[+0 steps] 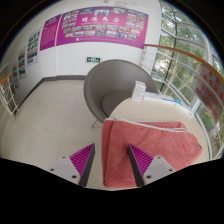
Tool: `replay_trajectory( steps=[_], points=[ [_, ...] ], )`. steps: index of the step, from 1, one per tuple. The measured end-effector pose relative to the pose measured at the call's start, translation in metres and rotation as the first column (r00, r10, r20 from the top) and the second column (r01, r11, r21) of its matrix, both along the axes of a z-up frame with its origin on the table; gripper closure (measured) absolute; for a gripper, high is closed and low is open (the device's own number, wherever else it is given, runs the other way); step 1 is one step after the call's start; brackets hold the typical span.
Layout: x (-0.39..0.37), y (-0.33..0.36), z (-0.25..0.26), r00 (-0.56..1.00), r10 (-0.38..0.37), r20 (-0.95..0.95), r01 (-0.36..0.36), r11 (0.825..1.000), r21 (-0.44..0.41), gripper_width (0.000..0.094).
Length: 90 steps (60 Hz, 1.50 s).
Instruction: Fold towel
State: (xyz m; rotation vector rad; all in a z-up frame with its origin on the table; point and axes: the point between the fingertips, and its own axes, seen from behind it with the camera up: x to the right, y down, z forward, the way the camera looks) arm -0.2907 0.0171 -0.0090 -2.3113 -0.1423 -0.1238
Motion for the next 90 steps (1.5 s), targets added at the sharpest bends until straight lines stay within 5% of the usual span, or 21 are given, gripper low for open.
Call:
replay_trajectory(
  steps=[16,26,33,43,50,57,63,69,90],
  points=[
    [-0.005,0.011,-0.003,0.995,0.099,0.014,-0.099,0.995,-0.007,0.0889],
    [-0.029,0.001,0.007,0.985,0.115,-0.128,-0.12,0.992,-0.027,0.0894],
    [-0.036,0.003,0.058,0.949,0.123,-0.289,-0.121,0.992,0.023,0.0894],
    [0.013,0.016,0.141,0.892,0.097,-0.442,-0.05,0.992,0.119,0.0894],
    [0.093,0.029,0.139,0.913,0.015,-0.408,0.035,0.993,0.113,0.0891],
    [0.19,0.028,0.093,0.938,-0.118,-0.325,0.139,0.989,0.043,0.0802],
    [0.246,0.014,0.079,0.948,-0.213,-0.235,0.224,0.974,0.019,0.0414],
    [0.278,0.001,0.084,0.955,-0.226,-0.193,0.238,0.97,0.044,0.0072],
    [0.241,-0.09,0.162,0.988,-0.126,-0.095,0.136,0.985,0.11,0.0082]
  ],
)
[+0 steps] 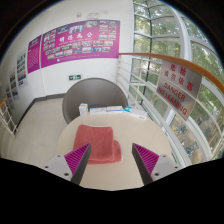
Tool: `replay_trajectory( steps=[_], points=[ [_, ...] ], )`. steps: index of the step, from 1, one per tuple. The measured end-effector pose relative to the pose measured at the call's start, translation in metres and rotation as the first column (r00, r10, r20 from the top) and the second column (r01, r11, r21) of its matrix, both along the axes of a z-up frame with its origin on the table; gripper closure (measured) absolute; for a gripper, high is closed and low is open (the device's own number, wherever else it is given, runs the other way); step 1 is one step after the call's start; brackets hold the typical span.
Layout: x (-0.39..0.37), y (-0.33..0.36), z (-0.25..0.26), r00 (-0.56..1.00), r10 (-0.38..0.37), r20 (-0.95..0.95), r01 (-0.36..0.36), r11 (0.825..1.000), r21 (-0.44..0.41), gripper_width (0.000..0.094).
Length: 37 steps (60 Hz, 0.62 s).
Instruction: Fold towel
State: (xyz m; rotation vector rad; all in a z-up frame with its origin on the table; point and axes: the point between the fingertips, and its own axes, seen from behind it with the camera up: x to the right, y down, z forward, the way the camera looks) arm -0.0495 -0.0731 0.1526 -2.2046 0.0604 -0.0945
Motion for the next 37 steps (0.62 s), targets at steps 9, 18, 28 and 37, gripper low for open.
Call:
replay_trajectory(
  steps=[9,18,28,37],
  points=[
    [-0.033,-0.06,0.037,1.0,0.019,0.008,-0.019,0.999,0.039,0.0084],
    [-0.054,-0.132,0.067,0.999,0.02,0.035,-0.022,0.998,0.06,0.0081],
    [-0.066,-0.195,0.084,0.997,0.033,0.072,-0.037,0.997,0.062,0.0082],
    [-0.077,-0.224,0.101,0.996,0.041,0.078,-0.048,0.995,0.088,0.0078]
  ],
)
